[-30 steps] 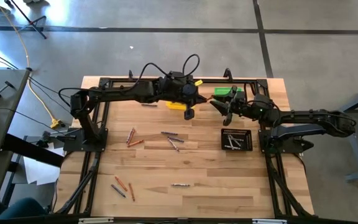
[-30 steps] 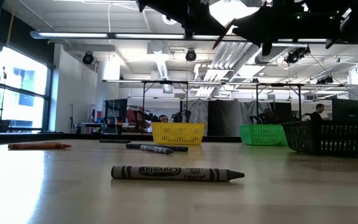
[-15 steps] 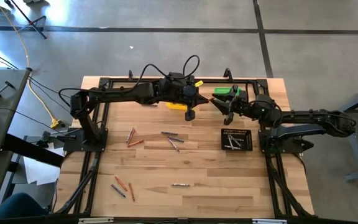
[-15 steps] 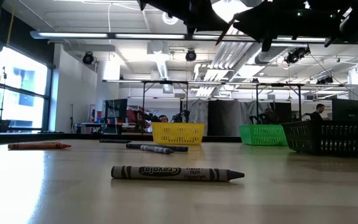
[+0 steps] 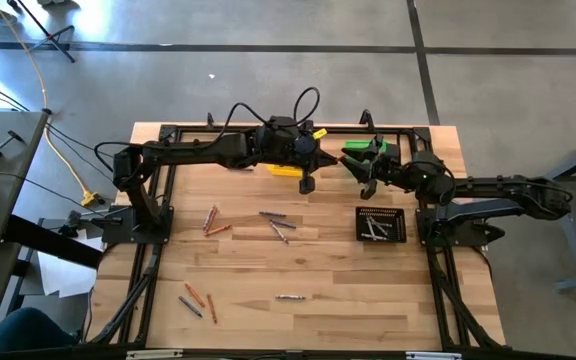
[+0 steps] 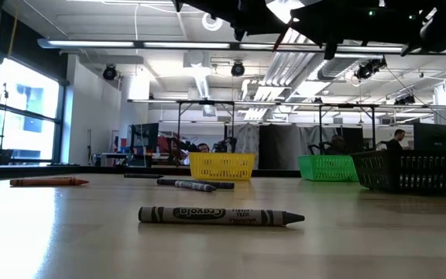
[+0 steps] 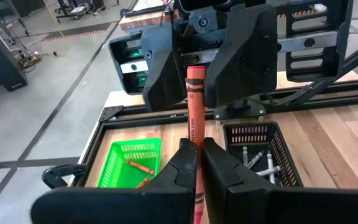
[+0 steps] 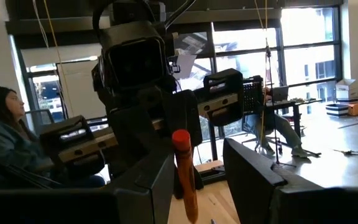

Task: Sort crayons
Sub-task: Put the orange crayon into the green bin

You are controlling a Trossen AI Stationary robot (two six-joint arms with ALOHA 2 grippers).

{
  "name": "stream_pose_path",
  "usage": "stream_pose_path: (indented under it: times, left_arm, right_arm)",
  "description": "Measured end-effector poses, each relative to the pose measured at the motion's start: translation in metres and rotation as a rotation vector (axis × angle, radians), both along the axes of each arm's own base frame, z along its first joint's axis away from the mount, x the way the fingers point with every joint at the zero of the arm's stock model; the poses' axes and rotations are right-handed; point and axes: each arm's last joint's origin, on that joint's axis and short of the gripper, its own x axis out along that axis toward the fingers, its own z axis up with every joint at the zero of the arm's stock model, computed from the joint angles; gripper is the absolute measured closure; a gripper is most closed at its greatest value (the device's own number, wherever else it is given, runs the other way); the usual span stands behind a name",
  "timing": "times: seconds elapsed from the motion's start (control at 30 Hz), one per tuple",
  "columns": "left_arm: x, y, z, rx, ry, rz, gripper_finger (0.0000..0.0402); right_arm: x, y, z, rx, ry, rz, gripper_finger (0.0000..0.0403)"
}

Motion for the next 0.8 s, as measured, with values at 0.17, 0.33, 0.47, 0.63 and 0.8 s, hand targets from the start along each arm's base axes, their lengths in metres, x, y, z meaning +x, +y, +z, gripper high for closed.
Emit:
stream_pose_path:
  times: [0.17, 0.33, 0.47, 0.63, 0.8]
  left_arm:
    - [0.000, 0.000, 0.000, 0.001, -0.001, -0.003, 0.0401]
    - [0.000, 0.000, -0.001, 0.002, 0.013, 0.004, 0.0401]
    - [-0.001, 0.000, -0.003, 0.024, 0.033, 0.028, 0.0401]
    - [-0.001, 0.001, -0.003, 0.033, 0.037, 0.032, 0.0401]
    - [-0.001, 0.001, -0.003, 0.035, 0.035, 0.036, 0.0401]
  right_arm:
    - [0.015, -0.004, 0.002, 0.003, 0.025, 0.006, 0.0272]
    - [0.029, -0.008, 0.003, 0.000, 0.046, 0.004, 0.0274]
    - [0.031, -0.009, 0.003, -0.006, 0.054, -0.004, 0.0299]
    - [0.031, -0.009, 0.003, -0.007, 0.056, -0.002, 0.0384]
    - [0.031, -0.010, 0.002, 0.011, 0.054, -0.017, 0.0395]
